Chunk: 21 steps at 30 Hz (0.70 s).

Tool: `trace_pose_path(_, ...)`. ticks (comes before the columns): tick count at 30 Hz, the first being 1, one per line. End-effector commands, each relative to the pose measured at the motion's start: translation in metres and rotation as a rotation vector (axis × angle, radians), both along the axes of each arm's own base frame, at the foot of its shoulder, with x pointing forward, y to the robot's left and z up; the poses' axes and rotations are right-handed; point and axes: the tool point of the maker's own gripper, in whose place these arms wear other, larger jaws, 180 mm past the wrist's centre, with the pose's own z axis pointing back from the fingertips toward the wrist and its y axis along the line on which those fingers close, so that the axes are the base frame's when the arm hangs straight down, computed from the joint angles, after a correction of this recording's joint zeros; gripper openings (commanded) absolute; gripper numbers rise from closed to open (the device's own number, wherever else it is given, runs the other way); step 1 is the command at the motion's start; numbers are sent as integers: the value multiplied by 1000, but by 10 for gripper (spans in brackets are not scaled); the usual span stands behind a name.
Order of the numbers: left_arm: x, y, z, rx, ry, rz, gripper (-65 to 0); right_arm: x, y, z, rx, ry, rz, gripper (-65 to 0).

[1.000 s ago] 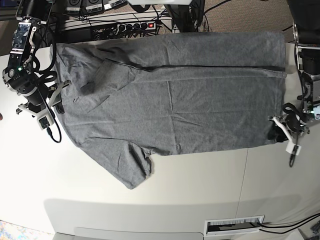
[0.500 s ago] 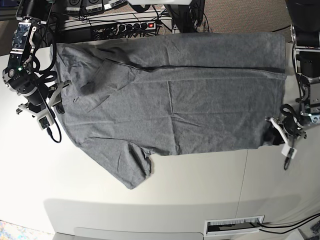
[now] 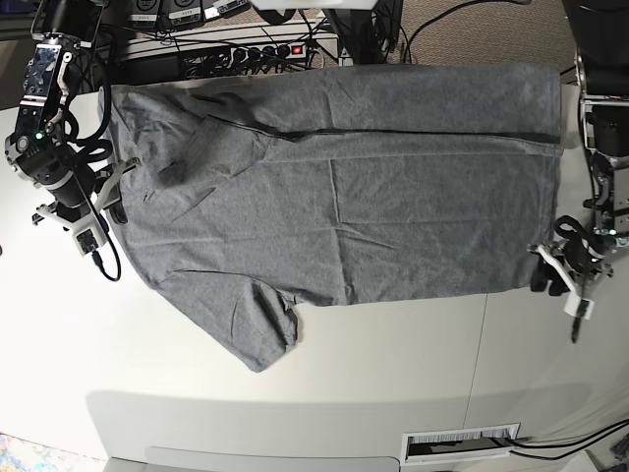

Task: Fold the T-shirt properly
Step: 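Move both grippers across to the shirt's opposite long edge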

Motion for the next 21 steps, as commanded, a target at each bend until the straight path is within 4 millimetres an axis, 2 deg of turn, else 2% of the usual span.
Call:
trace_pose_path(1, 13, 6, 20, 13, -60, -2, -405, 7, -4, 14, -14, -39, 6, -458)
trace_pose_path(6, 12, -6, 9, 56, -34, -34, -405, 5, -6, 12, -22, -22, 0, -458)
trace_pose_path(11, 10, 0, 4, 116, -17, -34, -405, 5, -5, 12, -21, -23, 0, -458)
trace_pose_path(17, 13, 4, 10, 120, -41, -34, -405, 5, -5, 13, -18, -28, 2, -459)
trace_pose_path(21, 6, 4, 3, 124, -22, -36, -405, 6, 0, 14, 10, -32, 11, -458)
